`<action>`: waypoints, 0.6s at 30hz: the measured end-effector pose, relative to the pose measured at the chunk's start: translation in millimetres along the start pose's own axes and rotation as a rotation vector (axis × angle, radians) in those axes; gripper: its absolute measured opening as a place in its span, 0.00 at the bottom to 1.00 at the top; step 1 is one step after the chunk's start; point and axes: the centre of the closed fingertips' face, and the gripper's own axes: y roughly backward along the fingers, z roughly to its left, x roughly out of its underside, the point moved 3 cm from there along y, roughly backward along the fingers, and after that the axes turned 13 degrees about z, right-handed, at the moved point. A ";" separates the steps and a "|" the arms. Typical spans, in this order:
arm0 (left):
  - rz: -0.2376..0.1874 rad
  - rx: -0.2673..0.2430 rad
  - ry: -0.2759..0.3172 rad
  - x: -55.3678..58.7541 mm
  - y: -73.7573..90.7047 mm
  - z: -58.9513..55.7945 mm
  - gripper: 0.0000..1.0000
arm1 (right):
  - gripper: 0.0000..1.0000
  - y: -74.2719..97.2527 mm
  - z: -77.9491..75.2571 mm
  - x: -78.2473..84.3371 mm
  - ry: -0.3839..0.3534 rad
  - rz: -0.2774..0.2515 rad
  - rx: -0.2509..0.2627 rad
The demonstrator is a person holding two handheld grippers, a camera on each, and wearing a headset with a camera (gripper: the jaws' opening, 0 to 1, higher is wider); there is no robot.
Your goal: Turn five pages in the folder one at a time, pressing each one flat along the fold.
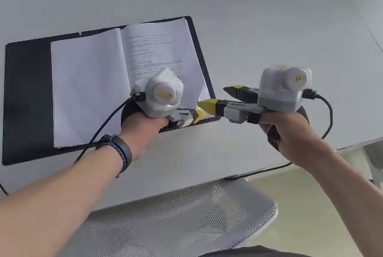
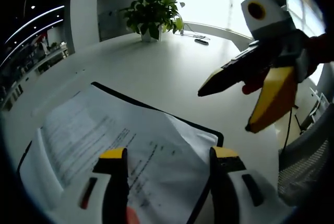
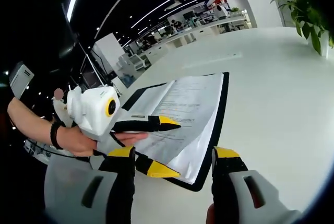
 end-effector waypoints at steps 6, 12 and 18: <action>0.000 -0.001 0.001 0.0 -0.3 0.1 0.64 | 0.55 -18.0 -3.7 -4.8 -0.028 0.014 -0.033; 0.000 0.002 0.003 0.2 -1.0 0.8 0.64 | 0.53 -27.8 -8.6 -6.6 -0.072 0.017 -0.051; -0.001 0.002 0.003 0.2 -1.3 0.8 0.64 | 0.50 -32.1 -12.5 -10.2 -0.083 0.013 -0.057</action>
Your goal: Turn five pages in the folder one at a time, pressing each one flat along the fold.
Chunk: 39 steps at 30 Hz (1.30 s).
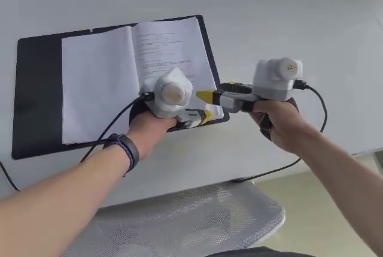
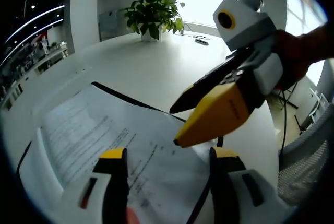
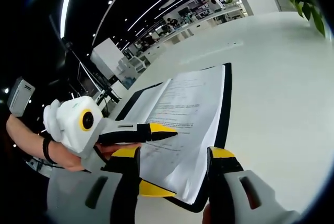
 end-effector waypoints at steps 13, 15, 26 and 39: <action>0.001 0.004 0.002 0.4 -1.2 1.4 0.64 | 0.38 -8.9 -8.2 -4.3 -0.089 -0.029 -0.040; 0.001 0.004 0.003 0.8 -2.5 2.2 0.64 | 0.33 -9.7 -11.0 -4.8 -0.113 -0.041 -0.038; -0.001 0.007 0.011 1.9 -5.3 4.8 0.63 | 0.10 -14.1 -15.3 -1.4 -0.161 -0.039 -0.031; 0.005 0.042 0.051 1.8 3.7 3.2 0.69 | 0.00 -11.7 -11.3 -4.8 -0.163 -0.049 -0.035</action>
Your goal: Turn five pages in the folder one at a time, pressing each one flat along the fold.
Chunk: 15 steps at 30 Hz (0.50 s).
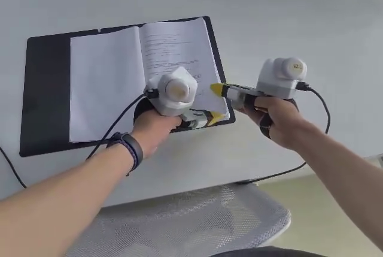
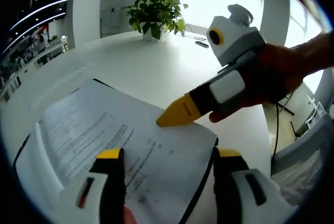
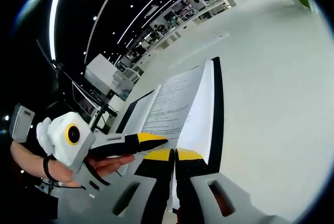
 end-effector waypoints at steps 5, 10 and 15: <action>-0.010 -0.001 -0.007 -2.2 8.7 2.6 0.73 | 0.00 1.0 0.9 -0.9 -0.009 -0.006 0.003; -0.026 -0.011 -0.004 -6.6 20.7 7.0 0.74 | 0.00 3.9 2.8 -1.8 -0.010 -0.012 0.006; -0.015 -0.036 -0.019 -3.0 30.5 12.1 0.76 | 0.00 5.9 5.2 -4.0 -0.021 -0.023 0.004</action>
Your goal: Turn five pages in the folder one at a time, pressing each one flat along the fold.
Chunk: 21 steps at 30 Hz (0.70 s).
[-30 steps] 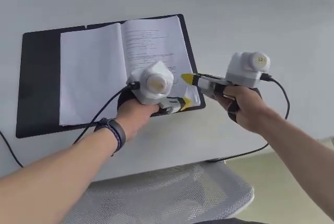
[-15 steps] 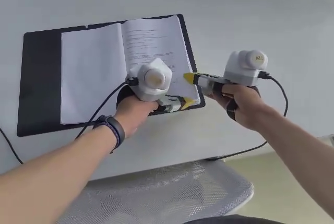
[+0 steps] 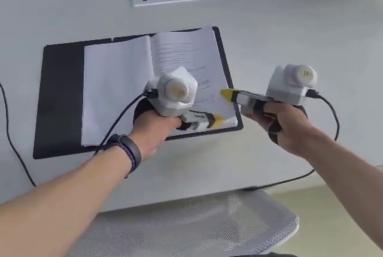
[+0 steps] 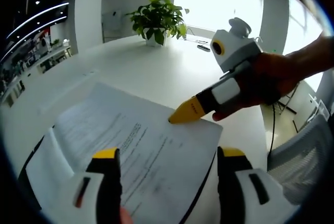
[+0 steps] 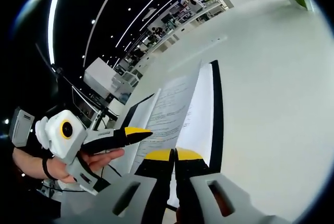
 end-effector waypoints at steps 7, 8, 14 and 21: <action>-0.010 -0.019 -0.001 1.3 17.1 6.8 0.77 | 0.00 1.5 6.5 -2.7 0.000 -0.013 -0.002; -0.016 -0.020 0.007 0.4 21.3 7.2 0.78 | 0.00 1.9 7.7 -3.6 0.002 -0.014 -0.003; -0.028 -0.018 0.032 2.1 32.8 12.7 0.77 | 0.00 6.6 14.2 -9.5 0.004 -0.031 -0.012; -0.045 -0.034 0.047 8.9 48.5 19.3 0.75 | 0.00 8.4 23.6 -14.1 0.009 -0.043 -0.016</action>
